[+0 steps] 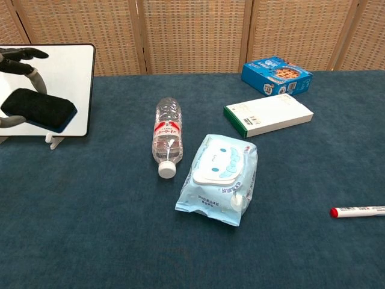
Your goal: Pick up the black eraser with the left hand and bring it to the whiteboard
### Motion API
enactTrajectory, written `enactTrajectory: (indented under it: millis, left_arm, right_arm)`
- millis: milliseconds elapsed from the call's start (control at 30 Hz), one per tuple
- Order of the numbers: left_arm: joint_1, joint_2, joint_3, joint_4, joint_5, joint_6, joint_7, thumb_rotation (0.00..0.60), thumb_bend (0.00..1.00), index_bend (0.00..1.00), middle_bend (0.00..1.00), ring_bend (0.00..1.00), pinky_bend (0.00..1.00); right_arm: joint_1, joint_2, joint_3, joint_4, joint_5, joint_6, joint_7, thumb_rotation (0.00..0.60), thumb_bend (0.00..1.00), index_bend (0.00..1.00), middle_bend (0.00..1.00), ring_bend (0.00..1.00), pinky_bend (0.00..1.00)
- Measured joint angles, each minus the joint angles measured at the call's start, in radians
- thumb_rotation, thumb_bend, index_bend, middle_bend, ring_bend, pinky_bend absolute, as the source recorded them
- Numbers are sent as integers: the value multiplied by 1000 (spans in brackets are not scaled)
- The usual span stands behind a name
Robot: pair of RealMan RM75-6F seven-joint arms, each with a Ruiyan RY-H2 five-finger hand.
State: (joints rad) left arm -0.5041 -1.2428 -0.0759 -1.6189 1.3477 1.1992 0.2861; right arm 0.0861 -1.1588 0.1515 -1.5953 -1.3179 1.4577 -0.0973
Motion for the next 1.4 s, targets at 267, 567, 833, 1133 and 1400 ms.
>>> enactTrajectory:
  millis: [267, 567, 833, 1133, 1400]
  left_arm:
    - [15, -64, -35, 223, 19, 75, -79, 600, 344, 423, 0, 0, 0]
    - [5, -239, -73, 605, 72, 168, -215, 600, 342, 426, 0, 0, 0]
    - [-28, -363, -86, 860, 98, 179, -324, 600, 341, 425, 0, 0, 0]
    - [-71, -493, -85, 1155, 109, 149, -463, 600, 341, 426, 0, 0, 0]
    - [-99, -563, -79, 1314, 106, 98, -526, 600, 340, 426, 0, 0, 0]
  right_arm:
    - [2, -2, -2, 0, 1, -6, -6, 600, 156, 30, 0, 0, 0]
    - [4, -1, -2, 0, 3, -13, -3, 600, 156, 30, 0, 0, 0]
    - [5, 2, 2, 2, 11, -17, 7, 600, 156, 30, 0, 0, 0]
    - [9, 0, 0, 5, 16, -30, 9, 600, 156, 30, 0, 0, 0]
    - [14, -6, -2, 8, 20, -39, -5, 600, 156, 30, 0, 0, 0]
